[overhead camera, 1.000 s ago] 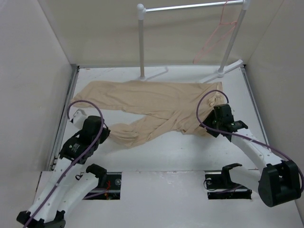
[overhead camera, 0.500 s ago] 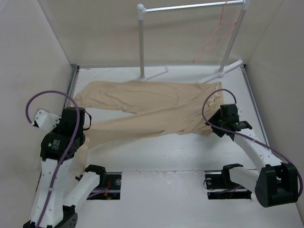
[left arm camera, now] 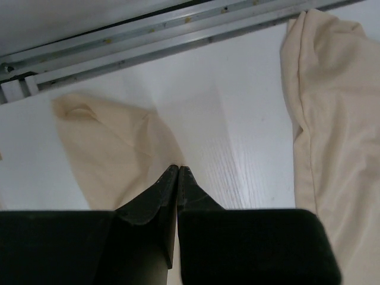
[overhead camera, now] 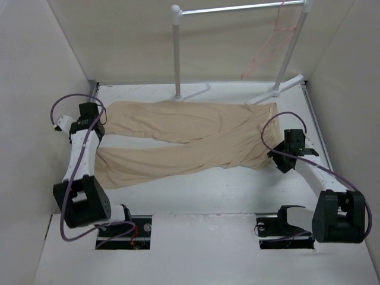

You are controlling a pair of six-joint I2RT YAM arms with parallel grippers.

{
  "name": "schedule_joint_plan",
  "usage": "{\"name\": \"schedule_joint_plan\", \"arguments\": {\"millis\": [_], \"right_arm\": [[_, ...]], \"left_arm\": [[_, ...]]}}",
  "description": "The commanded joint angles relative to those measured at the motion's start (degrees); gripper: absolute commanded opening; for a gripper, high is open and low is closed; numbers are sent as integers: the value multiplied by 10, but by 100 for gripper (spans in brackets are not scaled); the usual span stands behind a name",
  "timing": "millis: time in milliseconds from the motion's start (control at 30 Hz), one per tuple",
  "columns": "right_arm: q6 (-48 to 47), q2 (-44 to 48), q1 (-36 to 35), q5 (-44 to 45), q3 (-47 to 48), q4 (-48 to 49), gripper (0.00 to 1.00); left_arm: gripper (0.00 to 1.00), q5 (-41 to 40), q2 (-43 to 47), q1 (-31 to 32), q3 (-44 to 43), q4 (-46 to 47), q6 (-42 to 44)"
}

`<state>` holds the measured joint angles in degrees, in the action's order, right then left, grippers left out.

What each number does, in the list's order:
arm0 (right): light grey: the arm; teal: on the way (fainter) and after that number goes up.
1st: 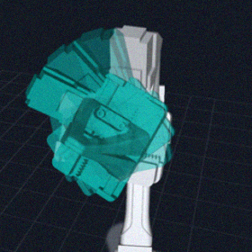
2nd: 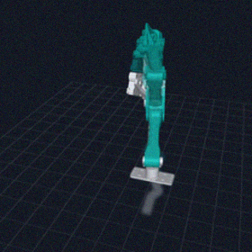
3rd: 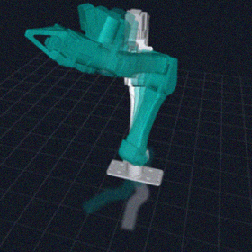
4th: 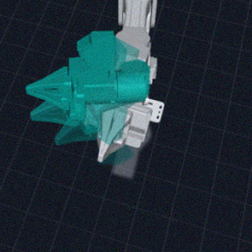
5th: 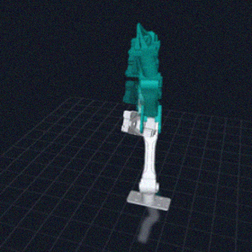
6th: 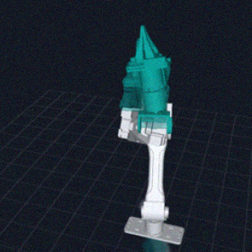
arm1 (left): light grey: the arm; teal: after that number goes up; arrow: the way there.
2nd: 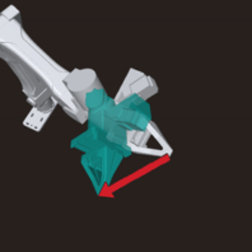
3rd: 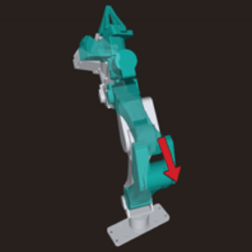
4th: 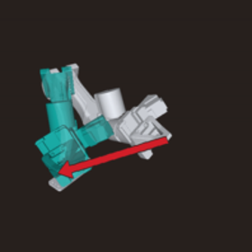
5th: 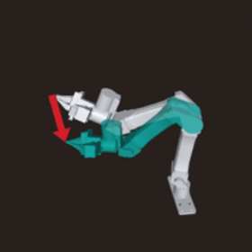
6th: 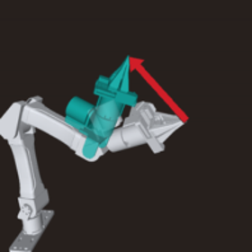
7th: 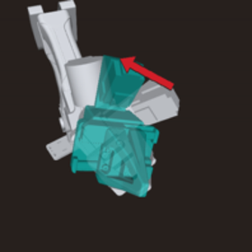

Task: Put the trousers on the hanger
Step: Flatten out the trousers at the center of the board.

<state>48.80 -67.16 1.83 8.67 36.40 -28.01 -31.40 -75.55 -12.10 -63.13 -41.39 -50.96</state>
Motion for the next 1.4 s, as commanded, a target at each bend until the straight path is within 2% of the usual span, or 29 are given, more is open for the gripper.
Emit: {"name": "schedule_joint_plan", "arguments": {"millis": [0,100,167,200,267,333,467,667,800,900,1000,1100,1233,1367], "right_arm": [[-11,-26,25,27,35,13,62],[-5,-43,46,25,36,20,62],[-2,-53,51,30,41,24,61],[-2,-61,53,33,44,26,60],[5,-73,61,35,49,26,58],[10,-68,72,30,50,30,55],[12,-78,84,35,52,54,54],[21,-160,102,19,82,101,49],[21,-195,105,15,107,105,48],[23,-219,106,2,124,104,36],[24,-237,114,-8,134,99,19],[29,-234,118,-14,130,96,9],[36,-178,117,5,108,78,3],[32,-85,138,17,78,45,1]], "left_arm": [[0,27,-84,-18,-46,87,43],[8,54,-183,-19,-88,97,87],[25,52,-201,-17,-98,95,105],[35,46,-187,-14,-87,98,109],[49,41,-140,-12,-49,107,107],[53,51,-76,-12,-2,104,96],[52,88,84,-1,139,76,61],[50,146,210,-59,281,10,43],[50,148,212,-69,308,15,26],[50,157,185,-103,324,33,3],[47,187,163,-143,336,59,-11],[37,182,152,-155,342,80,-28],[13,195,119,-165,354,113,-42],[3,197,128,-145,345,116,-57]]}}
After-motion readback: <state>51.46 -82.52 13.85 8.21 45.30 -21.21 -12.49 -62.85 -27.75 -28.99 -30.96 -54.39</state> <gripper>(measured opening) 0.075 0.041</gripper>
